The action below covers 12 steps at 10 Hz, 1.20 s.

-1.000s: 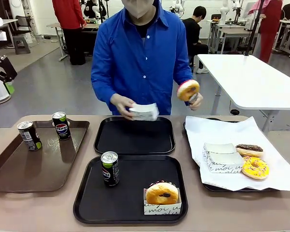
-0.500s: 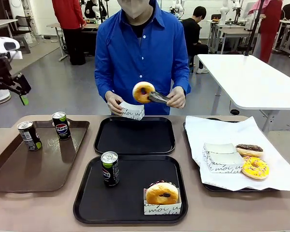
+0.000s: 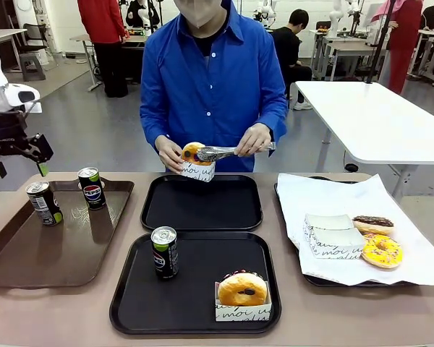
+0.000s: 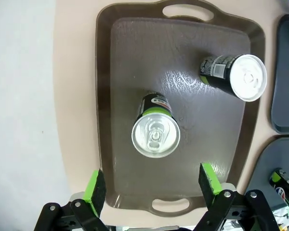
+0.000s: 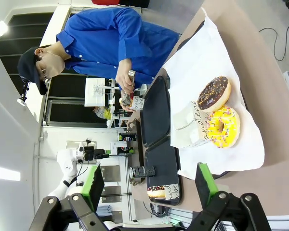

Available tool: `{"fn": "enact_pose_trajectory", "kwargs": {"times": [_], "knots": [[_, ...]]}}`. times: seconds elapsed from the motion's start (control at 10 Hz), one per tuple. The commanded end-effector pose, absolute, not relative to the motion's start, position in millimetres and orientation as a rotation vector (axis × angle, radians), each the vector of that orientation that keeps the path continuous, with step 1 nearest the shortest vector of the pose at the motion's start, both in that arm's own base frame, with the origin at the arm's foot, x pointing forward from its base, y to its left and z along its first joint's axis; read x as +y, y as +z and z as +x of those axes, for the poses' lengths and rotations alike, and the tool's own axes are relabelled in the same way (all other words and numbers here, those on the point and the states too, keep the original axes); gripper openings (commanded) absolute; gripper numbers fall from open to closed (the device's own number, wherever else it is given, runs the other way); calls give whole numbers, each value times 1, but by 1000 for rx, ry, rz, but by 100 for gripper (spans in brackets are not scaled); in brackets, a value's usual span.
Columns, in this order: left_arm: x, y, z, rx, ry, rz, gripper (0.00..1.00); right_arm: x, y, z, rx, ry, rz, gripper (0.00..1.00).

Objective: Set up donuts and drinks on trays.
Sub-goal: Pick up one Pepsi coke from the Handle tray and place it on the Flat Tray without a Pepsi coke.

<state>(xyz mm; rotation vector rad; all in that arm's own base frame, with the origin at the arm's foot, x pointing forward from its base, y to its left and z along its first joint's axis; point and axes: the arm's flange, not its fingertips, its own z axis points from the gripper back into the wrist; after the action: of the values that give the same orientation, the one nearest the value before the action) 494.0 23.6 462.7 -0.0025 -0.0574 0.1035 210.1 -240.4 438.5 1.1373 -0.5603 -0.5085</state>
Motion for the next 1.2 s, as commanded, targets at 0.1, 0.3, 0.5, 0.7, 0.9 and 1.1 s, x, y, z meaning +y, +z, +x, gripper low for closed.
{"fn": "enact_pose_trajectory", "kwargs": {"times": [0.1, 0.3, 0.5, 0.7, 0.9, 1.1], "knots": [[30, 442, 501, -93, 83, -34, 100, -241, 438, 213, -590, -491, 1158, 100], [28, 430, 504, -91, 90, -19, 100, -241, 438, 213, -590, -491, 1158, 100], [28, 416, 510, -70, 92, -3, 100, -241, 438, 213, -590, -491, 1158, 100], [25, 405, 510, -70, 80, -11, 100, -241, 438, 213, -590, -491, 1158, 100], [24, 398, 516, -74, 76, -15, 100, -241, 438, 213, -590, -491, 1158, 100], [23, 395, 520, -69, 78, -11, 100, -241, 438, 213, -590, -491, 1158, 100]]}}
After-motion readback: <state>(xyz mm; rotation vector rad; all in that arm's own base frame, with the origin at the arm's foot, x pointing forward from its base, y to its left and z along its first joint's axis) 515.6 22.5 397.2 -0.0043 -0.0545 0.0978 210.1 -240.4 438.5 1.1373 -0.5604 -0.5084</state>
